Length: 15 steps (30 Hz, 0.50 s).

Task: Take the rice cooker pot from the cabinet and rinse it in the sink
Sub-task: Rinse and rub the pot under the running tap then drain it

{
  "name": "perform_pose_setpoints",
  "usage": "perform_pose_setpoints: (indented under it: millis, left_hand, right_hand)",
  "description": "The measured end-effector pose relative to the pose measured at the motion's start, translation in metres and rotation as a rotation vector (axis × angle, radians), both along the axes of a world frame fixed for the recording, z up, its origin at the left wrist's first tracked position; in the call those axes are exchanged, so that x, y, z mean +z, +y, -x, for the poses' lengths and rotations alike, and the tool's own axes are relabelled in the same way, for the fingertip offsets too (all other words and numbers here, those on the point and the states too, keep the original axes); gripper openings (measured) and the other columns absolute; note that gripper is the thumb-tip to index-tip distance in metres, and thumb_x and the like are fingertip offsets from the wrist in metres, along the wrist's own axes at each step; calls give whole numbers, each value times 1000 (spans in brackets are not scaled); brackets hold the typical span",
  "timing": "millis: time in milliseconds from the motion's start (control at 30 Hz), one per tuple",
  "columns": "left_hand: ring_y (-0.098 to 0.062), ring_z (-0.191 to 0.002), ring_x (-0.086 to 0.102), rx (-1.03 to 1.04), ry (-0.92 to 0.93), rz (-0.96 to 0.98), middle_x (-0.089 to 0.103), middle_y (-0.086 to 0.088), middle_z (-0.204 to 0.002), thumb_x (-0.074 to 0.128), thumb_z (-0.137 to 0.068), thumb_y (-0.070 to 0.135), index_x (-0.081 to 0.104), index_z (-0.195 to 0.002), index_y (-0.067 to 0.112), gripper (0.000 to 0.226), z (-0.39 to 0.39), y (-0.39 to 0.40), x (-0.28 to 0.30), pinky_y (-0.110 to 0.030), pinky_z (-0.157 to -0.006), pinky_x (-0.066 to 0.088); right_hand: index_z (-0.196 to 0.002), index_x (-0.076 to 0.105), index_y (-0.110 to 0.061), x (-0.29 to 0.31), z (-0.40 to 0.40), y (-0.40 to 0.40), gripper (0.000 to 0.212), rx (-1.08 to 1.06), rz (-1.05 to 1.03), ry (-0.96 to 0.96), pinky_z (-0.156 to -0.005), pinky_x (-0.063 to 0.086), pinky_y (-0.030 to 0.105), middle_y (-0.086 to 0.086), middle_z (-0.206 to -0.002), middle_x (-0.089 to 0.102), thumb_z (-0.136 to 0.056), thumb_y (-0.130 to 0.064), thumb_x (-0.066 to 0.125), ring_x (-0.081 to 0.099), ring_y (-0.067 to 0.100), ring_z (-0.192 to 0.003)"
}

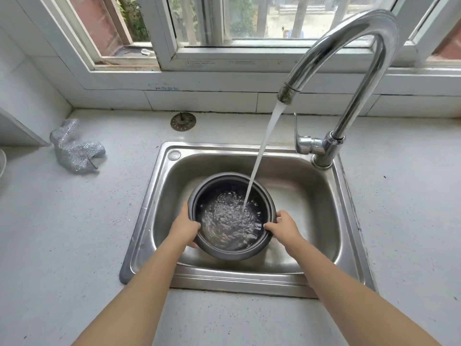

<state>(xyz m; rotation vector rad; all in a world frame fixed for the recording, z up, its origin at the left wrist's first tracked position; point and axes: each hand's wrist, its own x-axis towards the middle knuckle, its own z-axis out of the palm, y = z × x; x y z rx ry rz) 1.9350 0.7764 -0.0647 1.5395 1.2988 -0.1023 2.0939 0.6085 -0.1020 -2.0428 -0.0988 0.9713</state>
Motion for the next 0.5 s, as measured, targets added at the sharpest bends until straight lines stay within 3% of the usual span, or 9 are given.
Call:
perform_pose_setpoints:
  millis: [100,333,400,500]
  left_hand:
    - [-35,-89,65,42,16,41,58,-13,-114,41,-88,-4,25,-140,31,65,6,-8,-9,-44,-62,59]
    - [-32,-86,65,36,15,61,58,-13,-114,46,-87,-3,32,-131,21,52,7,-8,-13,-31,-42,54]
    - [-30,-84,64,30,31,59,54,-16,-123,47,-87,-2,26,-136,17,56,6,-9,-17,-28,-38,52]
    - [-24,-73,59,50,16,46,52,-17,-125,49,-87,-2,9,-147,24,76,5,-9,-24,-25,-36,46]
  right_hand:
    - [-95,46,-16,2,1,-2,21,10,-44,-31,-76,51,39,10,-97,60,-82,-2,54,59,27,-89]
    - [-85,48,-23,16,6,-4,21,-2,-157,-120,-66,47,29,5,-91,63,-82,-3,54,59,18,-81]
    - [-87,49,-24,25,7,-2,20,-14,-191,-143,-60,44,25,5,-90,64,-83,-5,54,59,16,-77]
    - [-83,51,-23,38,8,1,17,-9,-205,-221,-64,47,34,11,-88,66,-81,-7,55,60,23,-76]
